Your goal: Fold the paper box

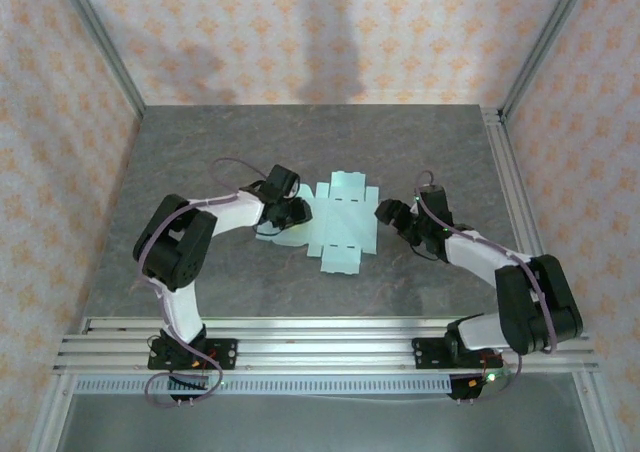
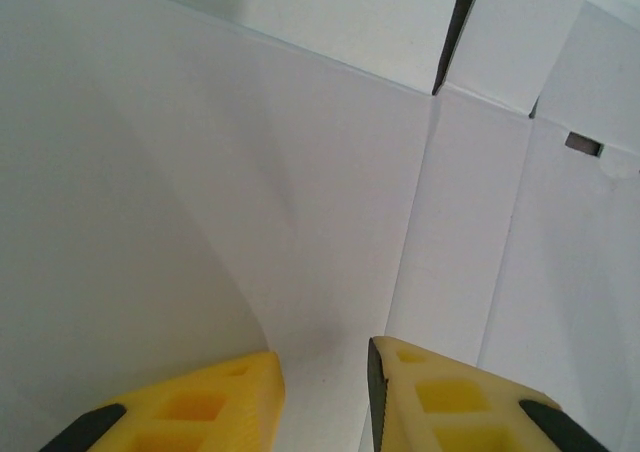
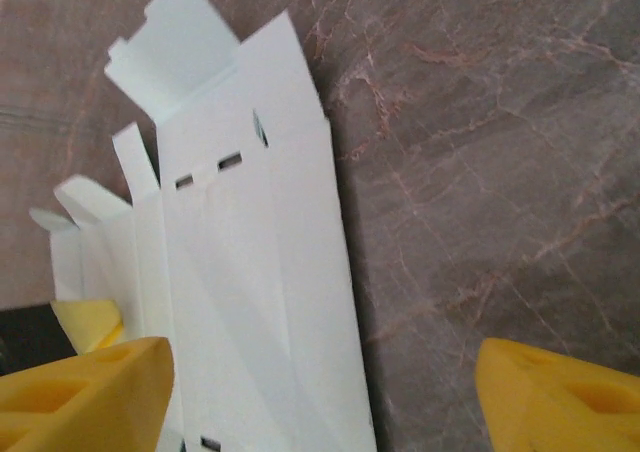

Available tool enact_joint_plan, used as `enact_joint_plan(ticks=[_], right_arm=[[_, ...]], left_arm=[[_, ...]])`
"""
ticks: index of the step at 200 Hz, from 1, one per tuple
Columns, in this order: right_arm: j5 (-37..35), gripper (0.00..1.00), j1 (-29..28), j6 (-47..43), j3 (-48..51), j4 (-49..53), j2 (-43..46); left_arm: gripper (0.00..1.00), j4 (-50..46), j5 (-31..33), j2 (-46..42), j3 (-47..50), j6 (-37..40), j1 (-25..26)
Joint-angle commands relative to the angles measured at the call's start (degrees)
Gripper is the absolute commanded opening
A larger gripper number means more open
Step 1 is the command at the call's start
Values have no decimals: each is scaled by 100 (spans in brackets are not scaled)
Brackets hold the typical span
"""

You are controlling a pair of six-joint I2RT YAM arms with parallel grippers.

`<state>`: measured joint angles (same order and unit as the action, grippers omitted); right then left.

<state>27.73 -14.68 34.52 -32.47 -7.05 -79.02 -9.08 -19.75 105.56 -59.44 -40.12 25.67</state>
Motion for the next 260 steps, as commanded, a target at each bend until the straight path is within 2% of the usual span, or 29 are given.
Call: enact_joint_plan(ticks=[1,33,45,62,86,118,135,211,260], right_arm=[[737,75,177,201,203,-907,-373],[1335,63,213,544,216,-1900,-1078],[1488,56,222,656,176,-2113,-1370],[1606,50,212,753,112,-2256,-1709],[1590,49,149,662,-25,-2012,-1938],[893,49,-193,-143,-591,-389,-1798],[632,50,-356,-338,-828,84,-1737],[479,50,-669,-382,-1253,441,-1478],[471,50,-674,-376,-1245,460,-891]], left_arm=[[31,-526,385,16,534,-330,-1],[28,-248,292,-19,837,-646,-28],[28,-183,251,4,875,-703,-28],[27,-233,242,81,856,-717,-42],[27,-182,226,90,884,-752,-37],[27,-251,260,1,853,-712,-38],[27,-273,284,-56,853,-697,-36],[27,-196,320,-158,930,-731,-38],[27,-129,312,-114,967,-743,-36]])
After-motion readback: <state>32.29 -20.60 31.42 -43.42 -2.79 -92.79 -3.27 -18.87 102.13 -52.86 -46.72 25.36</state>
